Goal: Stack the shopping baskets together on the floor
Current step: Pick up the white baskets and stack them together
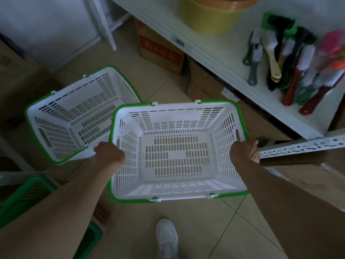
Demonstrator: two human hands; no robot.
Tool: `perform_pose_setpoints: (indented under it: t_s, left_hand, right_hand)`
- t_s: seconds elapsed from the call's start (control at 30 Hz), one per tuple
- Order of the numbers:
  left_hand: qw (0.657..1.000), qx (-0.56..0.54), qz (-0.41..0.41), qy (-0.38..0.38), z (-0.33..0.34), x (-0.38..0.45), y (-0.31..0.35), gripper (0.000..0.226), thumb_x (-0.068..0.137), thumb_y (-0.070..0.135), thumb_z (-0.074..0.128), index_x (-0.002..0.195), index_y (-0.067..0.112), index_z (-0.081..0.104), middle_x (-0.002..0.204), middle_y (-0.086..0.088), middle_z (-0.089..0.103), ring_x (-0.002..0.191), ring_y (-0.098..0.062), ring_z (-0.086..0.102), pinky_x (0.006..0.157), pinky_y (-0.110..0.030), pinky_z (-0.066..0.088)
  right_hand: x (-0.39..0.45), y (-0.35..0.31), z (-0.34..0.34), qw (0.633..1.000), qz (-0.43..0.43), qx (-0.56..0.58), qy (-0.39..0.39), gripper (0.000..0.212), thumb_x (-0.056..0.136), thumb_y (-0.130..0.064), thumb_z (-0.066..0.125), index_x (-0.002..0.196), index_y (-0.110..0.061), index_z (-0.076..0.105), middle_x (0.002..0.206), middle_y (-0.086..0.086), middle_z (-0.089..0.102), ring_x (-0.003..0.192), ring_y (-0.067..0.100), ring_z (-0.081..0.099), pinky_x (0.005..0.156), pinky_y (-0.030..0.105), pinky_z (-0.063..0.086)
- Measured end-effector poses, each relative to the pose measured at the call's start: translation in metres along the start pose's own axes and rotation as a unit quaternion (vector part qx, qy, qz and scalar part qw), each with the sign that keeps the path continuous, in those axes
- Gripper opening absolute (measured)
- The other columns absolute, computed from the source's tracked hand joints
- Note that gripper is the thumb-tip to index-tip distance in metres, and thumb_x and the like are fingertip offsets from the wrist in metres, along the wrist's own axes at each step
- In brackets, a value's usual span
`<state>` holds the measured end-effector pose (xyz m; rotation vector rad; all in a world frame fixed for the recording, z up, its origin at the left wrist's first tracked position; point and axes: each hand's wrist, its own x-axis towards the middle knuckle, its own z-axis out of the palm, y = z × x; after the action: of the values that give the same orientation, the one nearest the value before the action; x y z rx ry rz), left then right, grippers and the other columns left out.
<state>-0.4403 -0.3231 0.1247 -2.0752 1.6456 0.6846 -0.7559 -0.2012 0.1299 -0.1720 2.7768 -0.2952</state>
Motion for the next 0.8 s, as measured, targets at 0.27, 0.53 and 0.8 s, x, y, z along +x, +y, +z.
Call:
perform_pose_setpoints:
  t_s: [0.27,0.53,0.8]
  left_hand:
    - [0.993,-0.105,-0.016,-0.046,-0.044,-0.031,-0.069,0.039,0.095,0.019,0.047,0.11,-0.012,0.065,0.109,-0.024,0.066,0.1,-0.034,0.065,0.089,-0.041,0.055]
    - [0.979,-0.204,-0.027,-0.007,-0.089,-0.059,-0.154,0.026,0.088,0.012,0.05,0.077,-0.004,0.067,0.062,-0.01,0.058,0.057,-0.023,0.06,0.058,-0.032,0.054]
    - [0.971,-0.224,-0.064,0.054,-0.107,-0.085,-0.267,0.038,0.095,0.02,0.049,0.06,0.01,0.04,0.063,-0.006,0.047,0.069,-0.025,0.054,0.067,-0.033,0.05]
  right_hand:
    - [-0.062,-0.044,-0.05,0.996,-0.078,-0.013,0.051,0.038,0.096,-0.027,0.044,0.124,-0.002,0.045,0.111,0.021,0.064,0.1,0.037,0.063,0.084,0.042,0.047]
    - [-0.143,-0.076,-0.073,0.976,-0.198,0.019,0.084,0.049,0.094,-0.034,0.05,0.131,-0.002,0.045,0.121,0.019,0.062,0.107,0.038,0.061,0.093,0.046,0.047]
    - [-0.244,-0.103,-0.06,0.971,-0.235,-0.005,0.044,0.046,0.095,-0.032,0.051,0.128,0.001,0.051,0.123,0.019,0.062,0.111,0.036,0.06,0.093,0.039,0.045]
